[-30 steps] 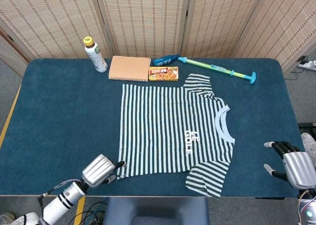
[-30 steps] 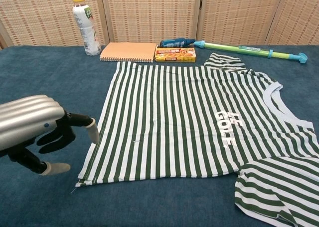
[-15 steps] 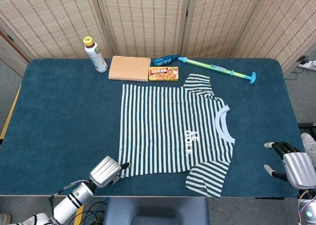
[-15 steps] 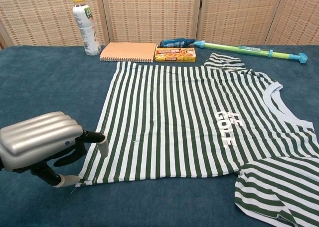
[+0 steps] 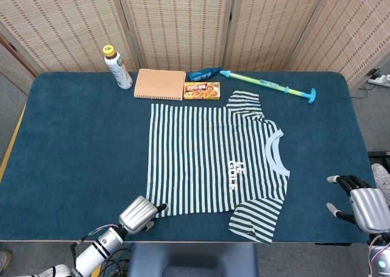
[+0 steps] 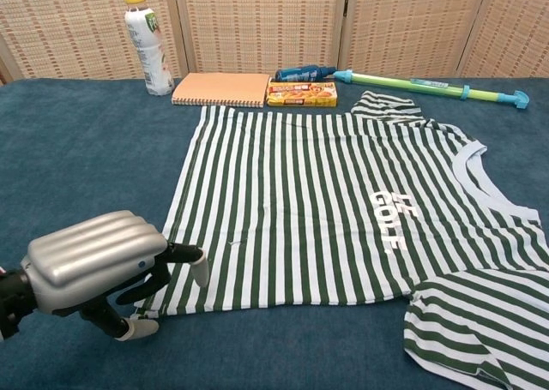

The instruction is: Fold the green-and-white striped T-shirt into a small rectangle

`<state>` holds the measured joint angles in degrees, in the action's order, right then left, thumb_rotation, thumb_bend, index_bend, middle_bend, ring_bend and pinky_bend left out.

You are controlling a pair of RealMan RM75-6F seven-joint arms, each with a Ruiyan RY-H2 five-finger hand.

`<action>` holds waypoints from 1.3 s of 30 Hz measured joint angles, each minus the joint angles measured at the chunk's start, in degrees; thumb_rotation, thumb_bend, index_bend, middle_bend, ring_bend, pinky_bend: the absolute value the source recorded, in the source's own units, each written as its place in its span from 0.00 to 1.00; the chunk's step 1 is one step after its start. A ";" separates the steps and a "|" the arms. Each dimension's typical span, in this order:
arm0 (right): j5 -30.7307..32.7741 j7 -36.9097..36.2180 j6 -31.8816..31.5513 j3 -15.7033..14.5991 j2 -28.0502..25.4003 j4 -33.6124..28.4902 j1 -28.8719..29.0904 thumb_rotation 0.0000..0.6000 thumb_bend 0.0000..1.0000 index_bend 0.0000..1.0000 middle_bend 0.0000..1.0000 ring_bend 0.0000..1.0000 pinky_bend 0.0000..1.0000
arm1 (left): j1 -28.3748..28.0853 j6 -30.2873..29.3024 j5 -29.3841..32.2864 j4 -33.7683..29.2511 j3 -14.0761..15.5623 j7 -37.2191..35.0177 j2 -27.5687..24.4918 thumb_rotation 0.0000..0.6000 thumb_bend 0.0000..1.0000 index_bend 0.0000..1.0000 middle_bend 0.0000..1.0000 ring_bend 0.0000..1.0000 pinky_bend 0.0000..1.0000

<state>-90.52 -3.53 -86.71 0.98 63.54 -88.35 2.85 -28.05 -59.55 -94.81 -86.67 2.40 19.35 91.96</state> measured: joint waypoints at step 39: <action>0.59 0.11 0.34 0.17 0.19 0.09 -0.05 1.00 0.17 0.31 0.39 0.36 0.48 | -3.45 1.48 6.57 2.39 -2.08 3.44 2.37 1.00 0.26 0.43 0.91 0.85 0.98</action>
<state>-89.93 -3.42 -86.37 1.15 63.73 -88.26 2.80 -31.50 -58.07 -88.23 -84.28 0.32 22.79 94.32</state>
